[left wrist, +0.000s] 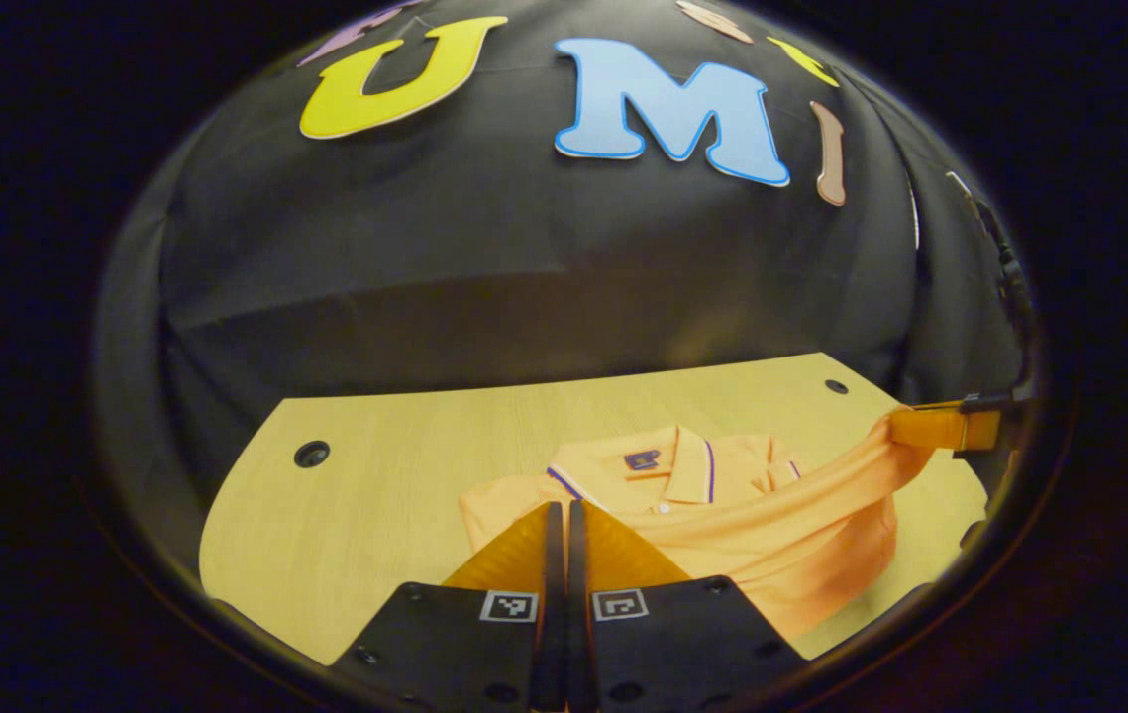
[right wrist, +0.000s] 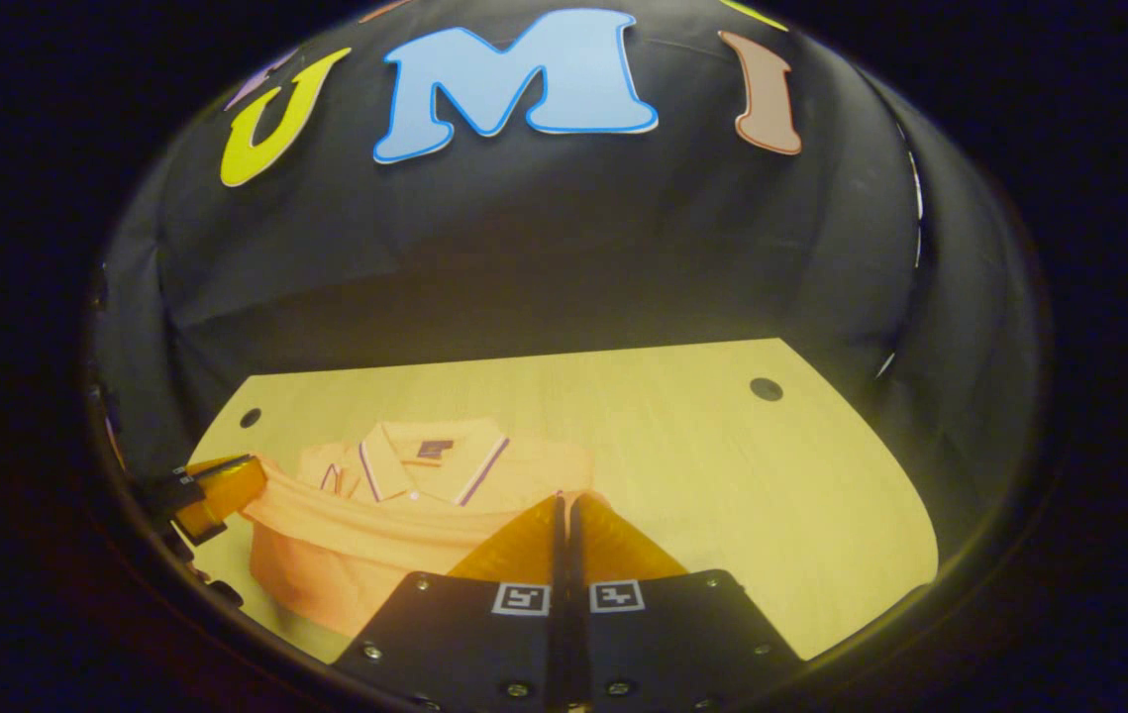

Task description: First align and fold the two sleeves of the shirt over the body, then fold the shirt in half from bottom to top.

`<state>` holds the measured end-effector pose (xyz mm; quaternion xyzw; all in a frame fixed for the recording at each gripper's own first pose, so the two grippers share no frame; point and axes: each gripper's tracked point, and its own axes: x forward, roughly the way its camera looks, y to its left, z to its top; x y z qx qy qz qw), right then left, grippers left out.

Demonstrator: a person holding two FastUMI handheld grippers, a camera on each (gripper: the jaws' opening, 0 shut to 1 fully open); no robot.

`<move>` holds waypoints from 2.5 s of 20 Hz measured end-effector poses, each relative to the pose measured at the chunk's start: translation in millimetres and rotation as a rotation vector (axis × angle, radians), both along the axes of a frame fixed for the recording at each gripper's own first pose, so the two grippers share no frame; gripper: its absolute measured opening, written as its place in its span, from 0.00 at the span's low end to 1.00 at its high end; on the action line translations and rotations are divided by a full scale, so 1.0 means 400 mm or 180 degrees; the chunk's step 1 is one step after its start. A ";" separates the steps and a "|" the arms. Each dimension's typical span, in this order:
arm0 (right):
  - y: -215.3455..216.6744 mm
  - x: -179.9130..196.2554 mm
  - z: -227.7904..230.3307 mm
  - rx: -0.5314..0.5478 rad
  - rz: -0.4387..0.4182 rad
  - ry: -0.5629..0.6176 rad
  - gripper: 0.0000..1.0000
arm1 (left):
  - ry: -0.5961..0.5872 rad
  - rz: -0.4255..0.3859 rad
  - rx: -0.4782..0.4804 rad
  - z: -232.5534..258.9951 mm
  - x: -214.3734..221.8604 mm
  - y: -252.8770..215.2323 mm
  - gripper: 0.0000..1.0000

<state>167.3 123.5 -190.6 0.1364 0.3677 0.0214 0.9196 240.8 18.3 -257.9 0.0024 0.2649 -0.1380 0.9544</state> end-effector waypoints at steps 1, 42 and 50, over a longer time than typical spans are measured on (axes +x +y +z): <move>0.005 0.022 -0.005 -0.0017 0.0012 -0.0001 0.00 | -0.0009 0.0011 -0.0009 -0.007 0.018 0.004 0.06; 0.068 0.213 -0.022 -0.0420 0.0303 -0.0132 0.84 | -0.0159 0.0238 -0.0029 -0.011 0.213 0.022 0.87; 0.036 0.102 0.141 -0.0409 0.0289 -0.0523 0.95 | -0.0484 0.0249 -0.0030 0.160 0.094 0.014 0.94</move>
